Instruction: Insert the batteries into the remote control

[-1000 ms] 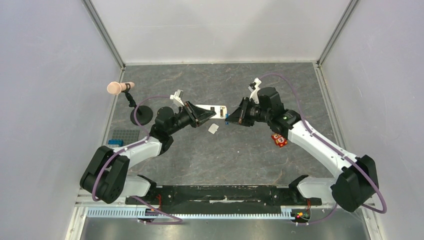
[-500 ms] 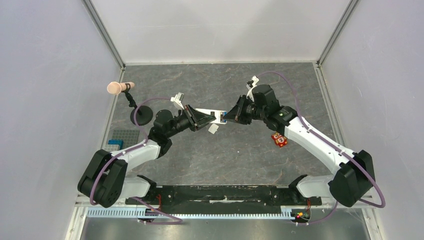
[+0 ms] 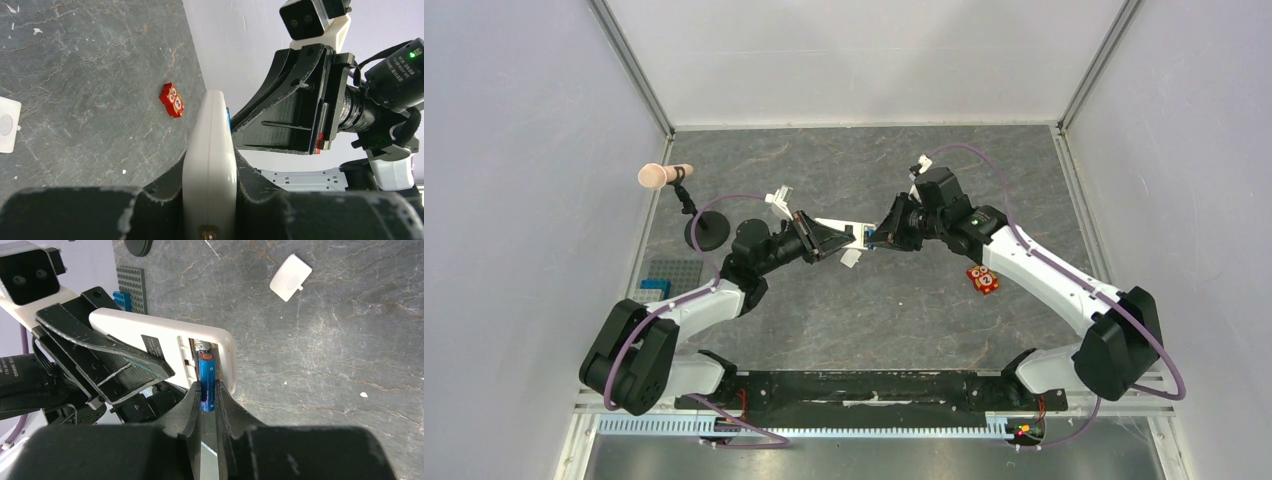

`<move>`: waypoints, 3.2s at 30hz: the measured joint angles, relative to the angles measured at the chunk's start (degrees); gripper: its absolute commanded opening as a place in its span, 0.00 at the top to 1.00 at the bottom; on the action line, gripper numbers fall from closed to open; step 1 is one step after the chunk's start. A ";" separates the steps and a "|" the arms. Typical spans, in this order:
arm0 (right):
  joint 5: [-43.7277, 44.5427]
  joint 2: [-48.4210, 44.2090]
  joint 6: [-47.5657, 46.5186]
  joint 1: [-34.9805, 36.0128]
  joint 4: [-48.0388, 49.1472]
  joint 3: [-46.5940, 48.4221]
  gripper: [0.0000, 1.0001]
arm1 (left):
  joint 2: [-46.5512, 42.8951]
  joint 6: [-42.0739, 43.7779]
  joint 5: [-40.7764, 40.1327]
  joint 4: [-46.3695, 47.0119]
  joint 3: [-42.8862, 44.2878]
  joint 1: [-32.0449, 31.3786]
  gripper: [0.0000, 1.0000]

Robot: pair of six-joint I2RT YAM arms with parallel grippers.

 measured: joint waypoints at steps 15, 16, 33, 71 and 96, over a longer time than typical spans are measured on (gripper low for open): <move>-1.73 3.48 2.32 0.00 -2.64 1.16 0.78 | 0.04 3.93 1.40 -3.23 0.00 0.04 0.98; -1.86 3.56 2.47 0.00 -2.64 1.18 0.76 | 0.07 3.93 1.40 -3.21 0.00 0.02 0.98; -1.42 3.61 3.54 -0.33 -3.65 1.29 0.64 | 1.95 3.67 1.92 -3.08 0.00 -0.07 0.98; -3.50 -19.43 -6.27 -2.21 24.26 -22.38 0.27 | 3.15 -21.68 4.31 -0.52 1.55 1.46 0.98; -2.16 -17.57 1.84 -2.21 39.21 -26.73 0.39 | -1.03 -26.10 3.80 -3.98 1.55 1.55 0.98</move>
